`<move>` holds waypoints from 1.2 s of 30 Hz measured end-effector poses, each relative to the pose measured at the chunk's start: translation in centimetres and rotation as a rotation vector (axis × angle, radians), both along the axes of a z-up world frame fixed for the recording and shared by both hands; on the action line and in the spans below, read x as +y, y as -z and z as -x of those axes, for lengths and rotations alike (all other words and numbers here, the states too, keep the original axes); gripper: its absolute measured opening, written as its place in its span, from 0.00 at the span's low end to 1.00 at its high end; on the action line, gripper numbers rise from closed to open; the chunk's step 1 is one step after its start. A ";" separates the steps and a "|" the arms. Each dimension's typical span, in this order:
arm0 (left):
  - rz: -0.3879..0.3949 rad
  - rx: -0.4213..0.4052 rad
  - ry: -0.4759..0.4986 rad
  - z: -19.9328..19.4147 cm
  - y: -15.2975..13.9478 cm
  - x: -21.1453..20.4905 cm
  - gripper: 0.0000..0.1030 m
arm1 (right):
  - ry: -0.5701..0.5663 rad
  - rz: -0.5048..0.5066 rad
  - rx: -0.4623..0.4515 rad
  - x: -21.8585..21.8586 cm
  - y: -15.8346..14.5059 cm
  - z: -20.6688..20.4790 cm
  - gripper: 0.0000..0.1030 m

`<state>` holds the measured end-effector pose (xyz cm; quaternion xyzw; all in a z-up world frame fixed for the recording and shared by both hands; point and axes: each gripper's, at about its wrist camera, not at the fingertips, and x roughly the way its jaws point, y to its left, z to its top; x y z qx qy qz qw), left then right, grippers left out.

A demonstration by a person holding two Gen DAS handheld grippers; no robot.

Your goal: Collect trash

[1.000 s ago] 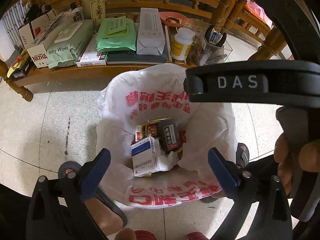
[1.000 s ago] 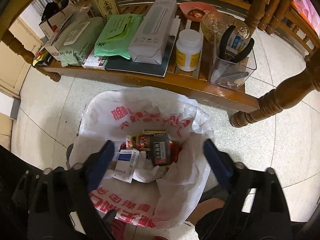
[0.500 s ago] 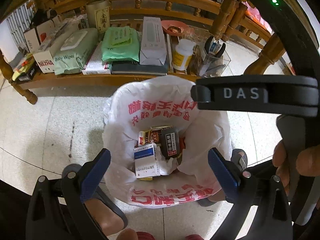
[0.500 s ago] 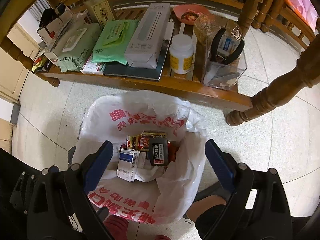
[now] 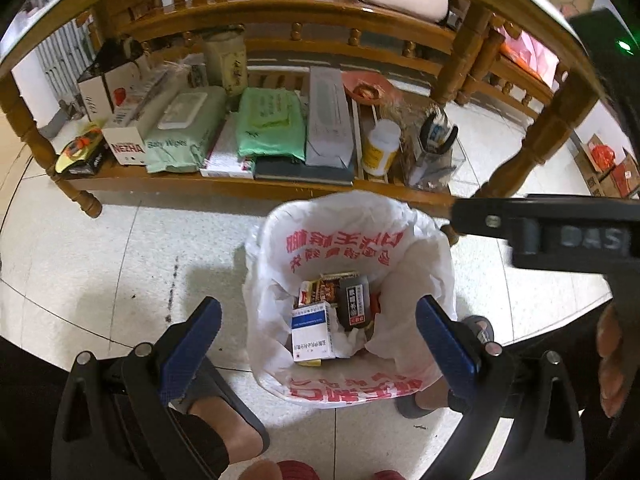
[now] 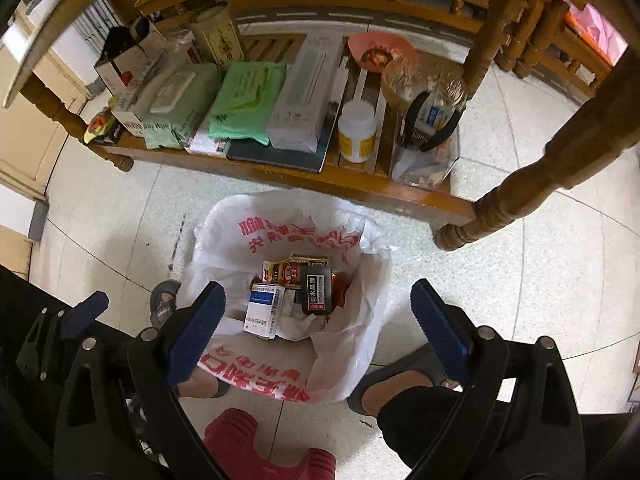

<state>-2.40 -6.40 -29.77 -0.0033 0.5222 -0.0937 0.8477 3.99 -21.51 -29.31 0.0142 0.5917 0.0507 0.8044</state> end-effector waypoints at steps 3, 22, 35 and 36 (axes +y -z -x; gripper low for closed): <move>0.002 -0.017 -0.013 -0.1 -1.0 0.7 0.92 | -0.003 -0.013 -0.026 0.2 -2.3 0.8 0.93; 0.032 -0.152 -0.004 -1.8 -11.9 2.8 0.92 | -0.002 -0.006 -0.270 0.1 -16.0 3.4 0.93; 0.013 -0.354 -0.005 -2.5 -22.9 3.0 0.92 | 0.025 0.001 -0.454 -0.6 -24.7 4.4 0.93; 0.012 -0.374 -0.008 -2.4 -23.7 3.0 0.92 | 0.028 0.005 -0.480 -0.6 -25.5 4.6 0.93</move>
